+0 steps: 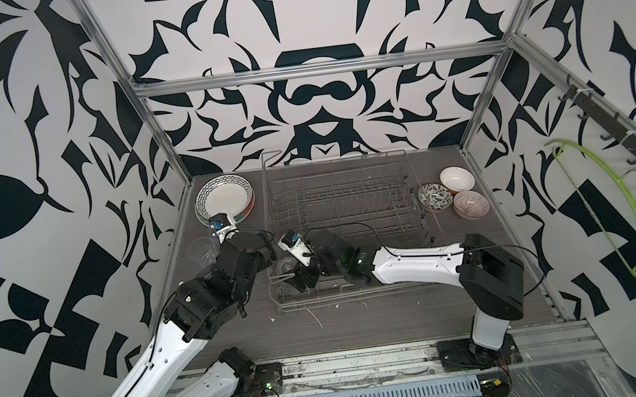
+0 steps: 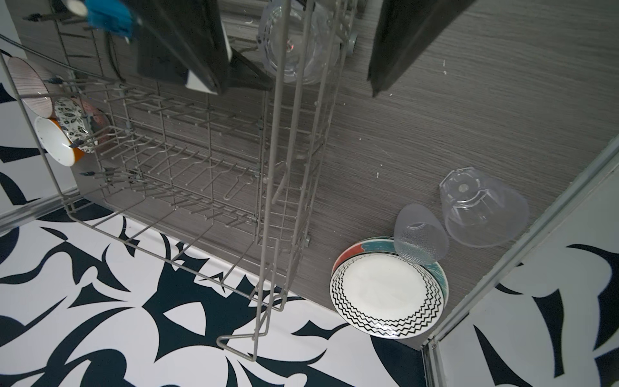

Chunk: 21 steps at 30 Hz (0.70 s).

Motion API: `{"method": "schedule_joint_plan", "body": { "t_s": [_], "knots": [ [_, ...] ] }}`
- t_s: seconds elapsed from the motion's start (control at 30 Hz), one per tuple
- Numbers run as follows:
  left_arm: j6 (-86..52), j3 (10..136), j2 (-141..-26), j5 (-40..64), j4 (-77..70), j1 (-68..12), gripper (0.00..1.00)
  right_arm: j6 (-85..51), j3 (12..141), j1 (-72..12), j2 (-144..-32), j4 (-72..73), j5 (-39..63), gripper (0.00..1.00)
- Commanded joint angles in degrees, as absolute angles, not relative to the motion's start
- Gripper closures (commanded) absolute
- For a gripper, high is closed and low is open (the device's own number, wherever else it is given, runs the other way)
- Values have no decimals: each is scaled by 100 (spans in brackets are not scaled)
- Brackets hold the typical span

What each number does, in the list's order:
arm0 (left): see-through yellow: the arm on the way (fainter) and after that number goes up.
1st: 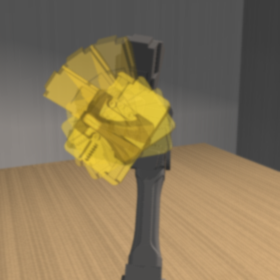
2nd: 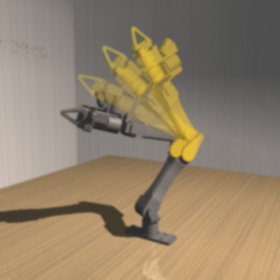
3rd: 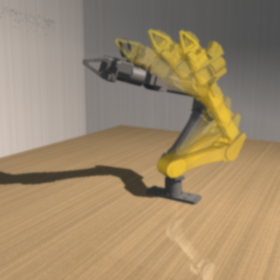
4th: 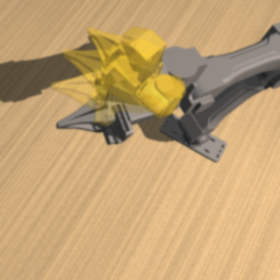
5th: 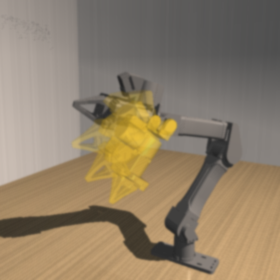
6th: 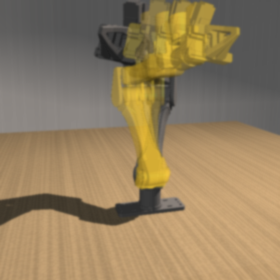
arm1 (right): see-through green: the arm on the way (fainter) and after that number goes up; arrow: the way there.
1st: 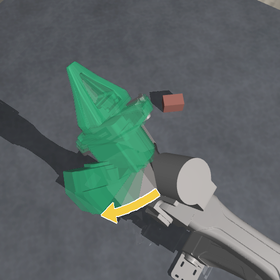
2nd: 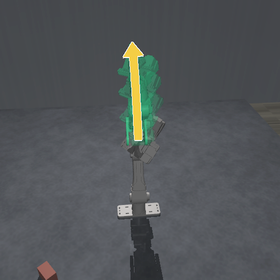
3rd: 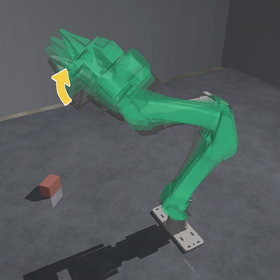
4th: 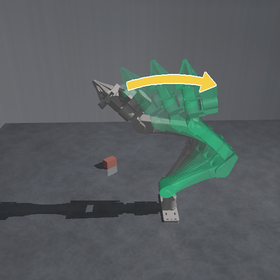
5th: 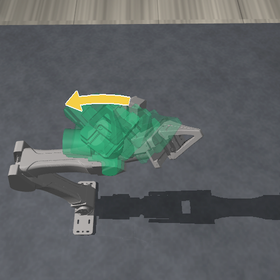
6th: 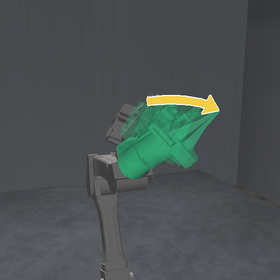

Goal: Load bowls into a dish rack
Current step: Flip the distractor at the dish rack.

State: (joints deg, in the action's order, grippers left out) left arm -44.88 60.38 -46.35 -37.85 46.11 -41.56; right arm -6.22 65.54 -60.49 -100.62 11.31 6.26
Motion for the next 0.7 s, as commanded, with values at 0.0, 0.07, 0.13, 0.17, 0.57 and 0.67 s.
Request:
{"method": "schedule_joint_plan", "body": {
  "t_s": [0.0,0.07,0.13,0.17,0.57,0.67],
  "knots": [
    [-4412,6009,-4436,-3904,4790,-3984,26,-356,6441,-6073,-9326,1129,258,17],
    [-4412,5944,-4417,-3772,4759,-3836,26,-320,6392,-6073,-9065,1002,181,17],
    [-4351,5911,-4465,-3680,4715,-3674,25,-300,6343,-6073,-8880,865,77,17],
    [-4238,5907,-4536,-3629,4711,-3550,23,-278,6254,-6073,-8766,850,14,17],
    [-3524,5283,-5647,-597,3650,637,28,-484,5148,-6073,-7165,631,-875,18],
    [-3598,5124,-6018,-113,3412,1069,31,-593,4969,-6072,-6812,445,-1002,20]
  ]
}}
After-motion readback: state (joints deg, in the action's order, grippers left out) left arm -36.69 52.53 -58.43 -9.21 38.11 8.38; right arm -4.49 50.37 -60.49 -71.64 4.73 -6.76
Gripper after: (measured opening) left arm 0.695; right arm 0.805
